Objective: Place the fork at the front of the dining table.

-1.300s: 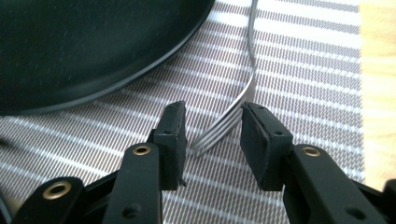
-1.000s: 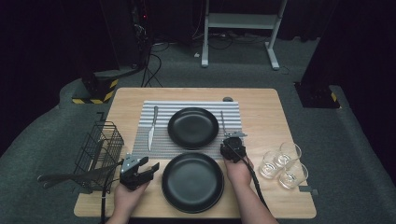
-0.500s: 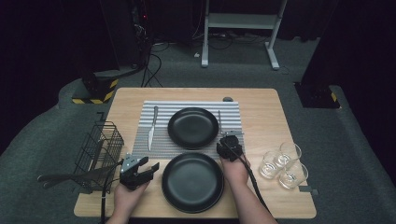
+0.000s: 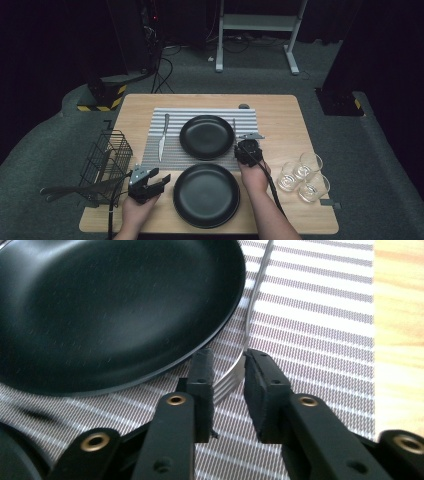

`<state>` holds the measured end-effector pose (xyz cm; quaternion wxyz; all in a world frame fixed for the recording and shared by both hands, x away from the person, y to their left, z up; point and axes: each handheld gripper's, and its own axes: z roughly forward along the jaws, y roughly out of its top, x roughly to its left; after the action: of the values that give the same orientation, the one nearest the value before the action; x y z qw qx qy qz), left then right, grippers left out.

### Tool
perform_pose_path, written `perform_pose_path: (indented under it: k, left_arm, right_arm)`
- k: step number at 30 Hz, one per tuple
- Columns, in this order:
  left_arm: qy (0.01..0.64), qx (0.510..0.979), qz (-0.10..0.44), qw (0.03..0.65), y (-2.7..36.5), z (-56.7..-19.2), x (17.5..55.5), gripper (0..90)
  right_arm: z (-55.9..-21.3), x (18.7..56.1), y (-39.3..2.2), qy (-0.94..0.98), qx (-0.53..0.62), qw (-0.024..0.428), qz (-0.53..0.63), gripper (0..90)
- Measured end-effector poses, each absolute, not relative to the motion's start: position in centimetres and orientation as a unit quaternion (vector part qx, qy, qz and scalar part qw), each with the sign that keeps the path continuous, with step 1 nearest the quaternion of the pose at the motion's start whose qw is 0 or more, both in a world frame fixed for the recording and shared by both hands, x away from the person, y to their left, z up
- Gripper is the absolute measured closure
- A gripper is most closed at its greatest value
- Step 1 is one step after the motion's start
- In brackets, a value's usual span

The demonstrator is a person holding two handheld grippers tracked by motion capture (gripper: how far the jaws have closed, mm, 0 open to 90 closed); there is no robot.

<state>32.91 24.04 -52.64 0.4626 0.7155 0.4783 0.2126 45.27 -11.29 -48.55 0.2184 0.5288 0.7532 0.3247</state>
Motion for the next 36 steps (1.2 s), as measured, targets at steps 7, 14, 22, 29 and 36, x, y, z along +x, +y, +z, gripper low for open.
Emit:
perform_pose_path:
  k: [7,14,22,29,36]
  left_arm:
    - [0.478,0.715,0.211,0.464,24.1,-52.6,32.9,40.8]
    - [0.478,0.715,0.211,0.465,24.1,-52.6,32.9,40.8]
    - [0.478,0.715,0.211,0.464,24.1,-52.6,32.9,40.8]
    - [0.478,0.715,0.212,0.464,24.1,-52.6,32.9,40.8]
    - [0.479,0.715,0.211,0.464,24.1,-52.6,32.9,40.8]
  right_arm:
    - [-49.5,46.6,-10.8,0.755,0.535,0.222,0.306,78.3]
    - [-49.6,46.7,-10.9,0.755,0.536,0.218,0.308,81.2]
    - [-49.5,46.6,-11.4,0.753,0.537,0.216,0.312,82.1]
    - [-49.5,46.5,-12.3,0.752,0.543,0.219,0.302,81.8]
    - [-49.1,46.5,-13.1,0.741,0.554,0.223,0.307,72.8]
